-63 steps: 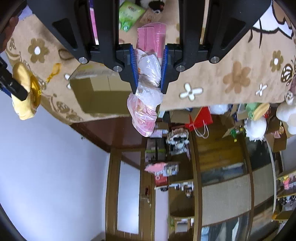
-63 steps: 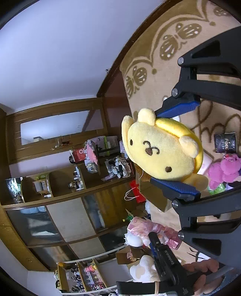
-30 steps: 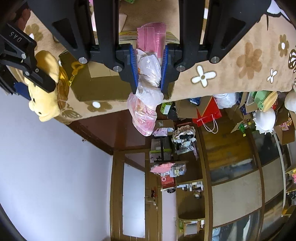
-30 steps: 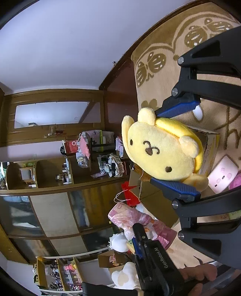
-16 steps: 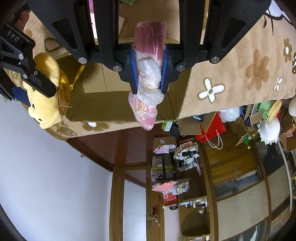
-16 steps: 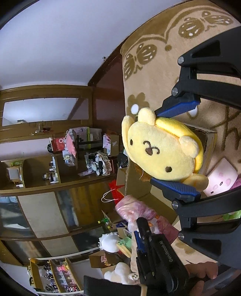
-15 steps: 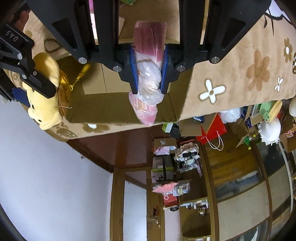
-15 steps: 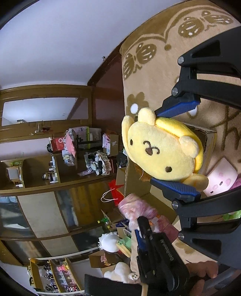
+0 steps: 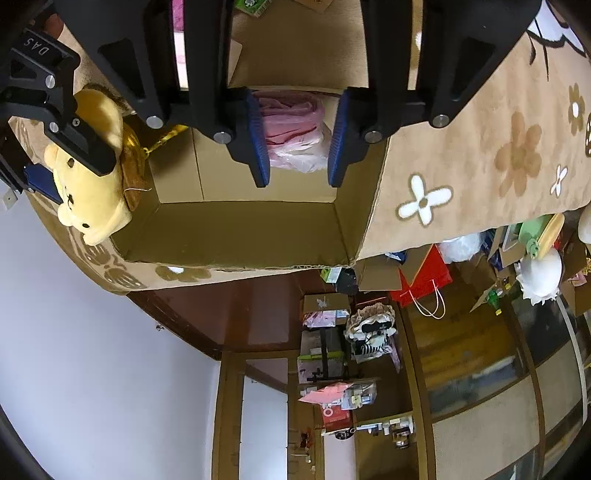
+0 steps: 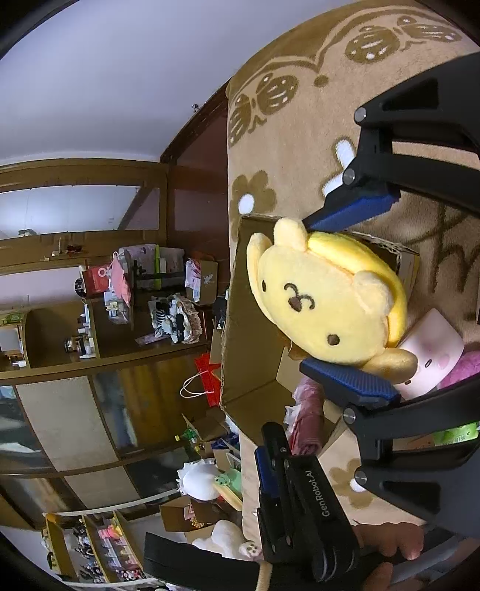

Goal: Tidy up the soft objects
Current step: 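Carry both items over the cardboard box and open both tools to drop them, then withdraw both tools from the box back toward the remaining pile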

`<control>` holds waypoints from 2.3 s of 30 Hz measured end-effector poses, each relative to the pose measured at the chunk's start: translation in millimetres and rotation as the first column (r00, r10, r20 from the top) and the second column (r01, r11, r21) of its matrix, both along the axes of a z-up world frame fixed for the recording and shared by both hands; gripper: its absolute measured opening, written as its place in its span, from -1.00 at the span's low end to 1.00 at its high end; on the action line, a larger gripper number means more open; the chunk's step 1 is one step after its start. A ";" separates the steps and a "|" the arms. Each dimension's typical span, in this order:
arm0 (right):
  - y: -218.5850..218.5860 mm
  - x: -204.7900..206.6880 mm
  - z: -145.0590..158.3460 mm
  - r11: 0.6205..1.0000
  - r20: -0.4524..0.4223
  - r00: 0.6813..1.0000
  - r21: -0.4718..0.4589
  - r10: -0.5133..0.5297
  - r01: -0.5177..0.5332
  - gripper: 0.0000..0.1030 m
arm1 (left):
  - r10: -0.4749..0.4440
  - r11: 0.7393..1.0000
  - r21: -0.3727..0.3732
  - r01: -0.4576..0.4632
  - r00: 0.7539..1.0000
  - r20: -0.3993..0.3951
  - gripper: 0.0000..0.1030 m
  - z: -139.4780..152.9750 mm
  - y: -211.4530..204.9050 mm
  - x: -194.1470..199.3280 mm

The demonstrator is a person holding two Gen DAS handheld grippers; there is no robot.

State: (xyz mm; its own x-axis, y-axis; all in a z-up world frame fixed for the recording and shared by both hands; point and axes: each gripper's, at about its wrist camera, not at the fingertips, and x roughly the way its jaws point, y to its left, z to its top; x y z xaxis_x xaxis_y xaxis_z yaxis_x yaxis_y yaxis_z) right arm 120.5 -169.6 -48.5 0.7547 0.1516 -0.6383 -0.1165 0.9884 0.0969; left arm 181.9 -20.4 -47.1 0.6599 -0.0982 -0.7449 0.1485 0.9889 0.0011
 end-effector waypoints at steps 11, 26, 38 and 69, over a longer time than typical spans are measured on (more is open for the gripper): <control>-8.8 0.7 6.2 0.999 0.021 1.000 0.034 -0.022 0.021 0.89 | -0.009 1.000 0.024 0.009 1.000 0.007 0.27 -2.2 -4.5 -3.1; -29.6 -22.0 17.7 0.989 0.005 0.997 0.121 -0.083 0.082 1.00 | -0.030 0.998 0.050 0.029 0.999 0.016 0.79 20.4 1.6 -27.5; -29.7 -65.8 33.9 0.989 0.011 0.994 0.105 -0.108 0.106 1.00 | -0.018 0.994 0.103 0.022 0.999 -0.037 0.89 28.4 12.6 -70.1; 19.2 -104.1 -9.4 0.999 -0.177 0.984 0.037 -0.022 0.029 1.00 | 0.085 0.996 0.056 -0.069 0.925 -0.370 0.88 -25.6 56.0 -112.3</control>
